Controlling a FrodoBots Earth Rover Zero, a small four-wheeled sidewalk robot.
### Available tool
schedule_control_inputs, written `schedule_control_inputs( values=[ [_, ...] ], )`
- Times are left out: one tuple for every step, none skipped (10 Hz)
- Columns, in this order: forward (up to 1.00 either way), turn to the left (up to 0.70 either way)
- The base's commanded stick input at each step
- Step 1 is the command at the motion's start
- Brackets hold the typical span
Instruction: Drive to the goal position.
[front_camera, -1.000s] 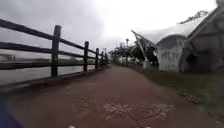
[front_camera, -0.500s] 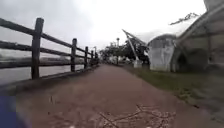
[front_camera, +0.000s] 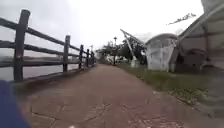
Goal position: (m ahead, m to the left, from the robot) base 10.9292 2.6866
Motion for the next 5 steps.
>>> schedule_control_inputs(
  values=[
    [0.70, 0.00],
    [0.70, 0.00],
    [0.70, 0.00],
    [0.70, 0.00],
    [0.70, 0.00]
  ],
)
